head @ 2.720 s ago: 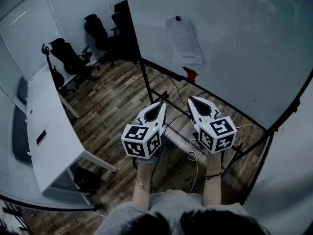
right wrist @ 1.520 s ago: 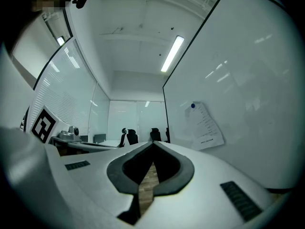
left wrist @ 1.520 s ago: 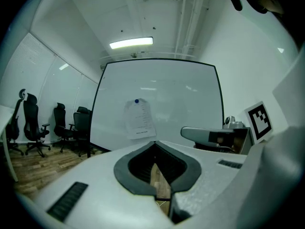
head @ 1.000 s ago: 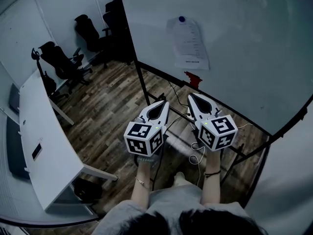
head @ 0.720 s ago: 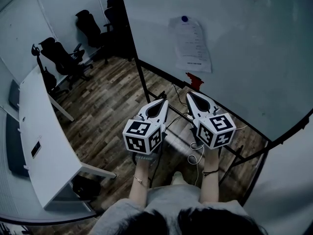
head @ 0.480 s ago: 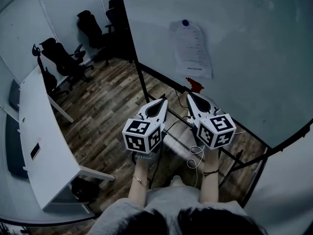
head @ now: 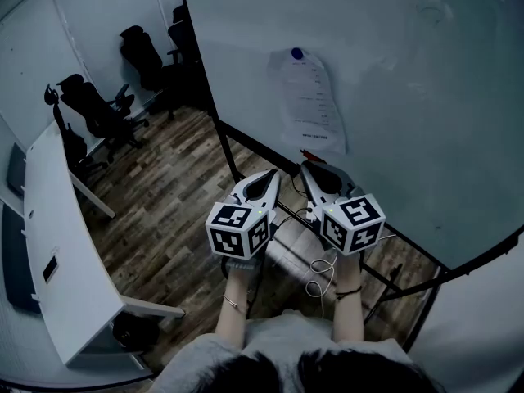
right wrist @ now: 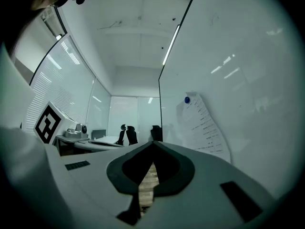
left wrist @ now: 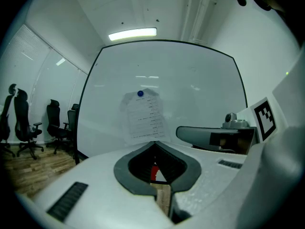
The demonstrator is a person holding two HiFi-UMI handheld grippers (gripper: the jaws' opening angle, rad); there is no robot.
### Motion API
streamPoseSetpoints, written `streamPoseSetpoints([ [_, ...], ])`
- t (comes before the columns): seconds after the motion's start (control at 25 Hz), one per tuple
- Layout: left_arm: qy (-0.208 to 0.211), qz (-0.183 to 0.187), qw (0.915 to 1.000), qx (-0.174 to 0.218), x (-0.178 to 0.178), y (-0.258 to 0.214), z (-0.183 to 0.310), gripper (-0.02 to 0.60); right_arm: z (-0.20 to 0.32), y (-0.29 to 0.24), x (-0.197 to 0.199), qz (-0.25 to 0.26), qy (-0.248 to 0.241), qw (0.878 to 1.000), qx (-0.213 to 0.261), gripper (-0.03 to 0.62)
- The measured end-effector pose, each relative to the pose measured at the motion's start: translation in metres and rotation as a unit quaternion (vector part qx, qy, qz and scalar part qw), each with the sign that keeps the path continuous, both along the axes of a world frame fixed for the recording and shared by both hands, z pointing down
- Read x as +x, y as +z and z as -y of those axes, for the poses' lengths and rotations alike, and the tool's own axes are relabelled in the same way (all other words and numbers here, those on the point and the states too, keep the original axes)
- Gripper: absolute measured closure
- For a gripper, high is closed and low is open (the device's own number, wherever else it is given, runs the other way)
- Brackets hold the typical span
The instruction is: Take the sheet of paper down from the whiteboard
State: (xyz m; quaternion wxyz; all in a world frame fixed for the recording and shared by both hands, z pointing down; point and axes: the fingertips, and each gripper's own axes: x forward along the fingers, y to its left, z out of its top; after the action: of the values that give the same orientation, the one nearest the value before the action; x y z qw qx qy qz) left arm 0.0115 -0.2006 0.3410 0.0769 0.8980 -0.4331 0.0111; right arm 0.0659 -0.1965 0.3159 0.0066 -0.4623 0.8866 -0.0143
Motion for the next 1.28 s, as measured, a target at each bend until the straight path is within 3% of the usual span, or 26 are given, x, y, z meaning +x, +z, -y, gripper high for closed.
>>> streamPoseSetpoints([
  [0.52, -0.009, -0.006, 0.9999, -0.013, 0.002, 0.017, 0.040, 0.575, 0.037, 0.008, 0.012, 0.002, 0.007, 1.000, 0.002, 0.594],
  [0.8, 0.020, 0.015, 0.9997, 0.005, 0.013, 0.011, 0.068, 0.575, 0.063, -0.002, 0.027, 0.004, 0.047, 0.999, 0.013, 0.594],
  [1.28, 0.080, 0.009, 0.9959, 0.042, 0.016, -0.004, 0.126, 0.575, 0.102, -0.009, 0.036, 0.001, 0.127, 0.992, 0.026, 0.594],
])
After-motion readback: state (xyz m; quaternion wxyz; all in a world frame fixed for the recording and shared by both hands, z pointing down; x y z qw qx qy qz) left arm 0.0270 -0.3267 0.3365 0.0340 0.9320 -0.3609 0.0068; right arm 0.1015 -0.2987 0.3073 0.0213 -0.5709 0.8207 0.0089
